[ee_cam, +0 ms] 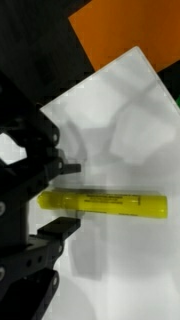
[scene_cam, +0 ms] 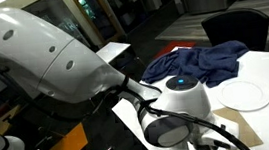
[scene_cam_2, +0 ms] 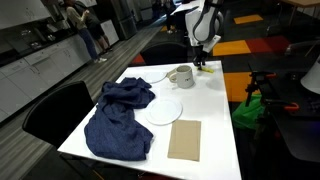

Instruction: Pick up the yellow marker and put it inside the mug

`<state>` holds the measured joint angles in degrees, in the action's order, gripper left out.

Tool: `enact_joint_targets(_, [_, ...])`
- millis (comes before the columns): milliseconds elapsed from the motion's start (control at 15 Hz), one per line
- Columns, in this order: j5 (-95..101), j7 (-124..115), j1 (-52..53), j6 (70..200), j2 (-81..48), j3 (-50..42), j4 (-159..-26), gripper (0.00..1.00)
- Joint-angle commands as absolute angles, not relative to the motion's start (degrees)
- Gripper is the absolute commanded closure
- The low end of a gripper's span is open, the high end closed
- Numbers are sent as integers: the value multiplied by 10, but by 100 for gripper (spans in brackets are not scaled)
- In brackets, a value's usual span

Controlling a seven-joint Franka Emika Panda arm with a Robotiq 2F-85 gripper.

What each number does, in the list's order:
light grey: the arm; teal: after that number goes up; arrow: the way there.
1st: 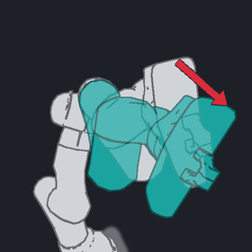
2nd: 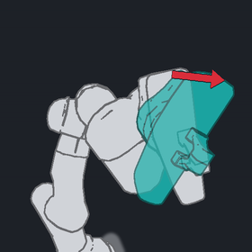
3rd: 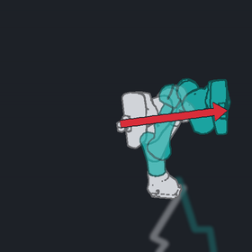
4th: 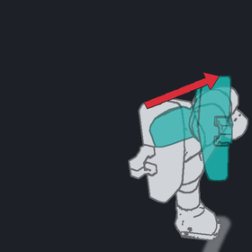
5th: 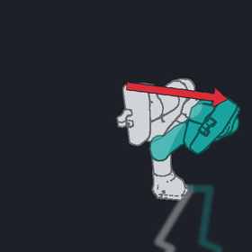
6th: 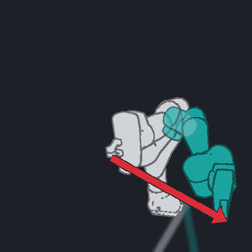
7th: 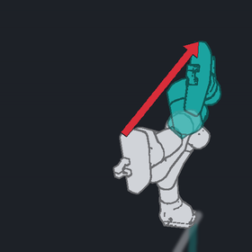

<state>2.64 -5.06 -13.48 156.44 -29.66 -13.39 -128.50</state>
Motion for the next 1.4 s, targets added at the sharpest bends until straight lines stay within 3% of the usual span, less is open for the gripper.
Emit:
enact_joint_targets(0, [5,-20,-153,1537,-309,-119,-1260,80])
enact_joint_targets(200, [5,-21,-155,1531,-322,-119,-1249,100])
enact_joint_targets(333, [8,-30,-149,1521,-327,-124,-1241,95])
enact_joint_targets(1333, [169,-259,10,1489,-135,-257,-1362,95])
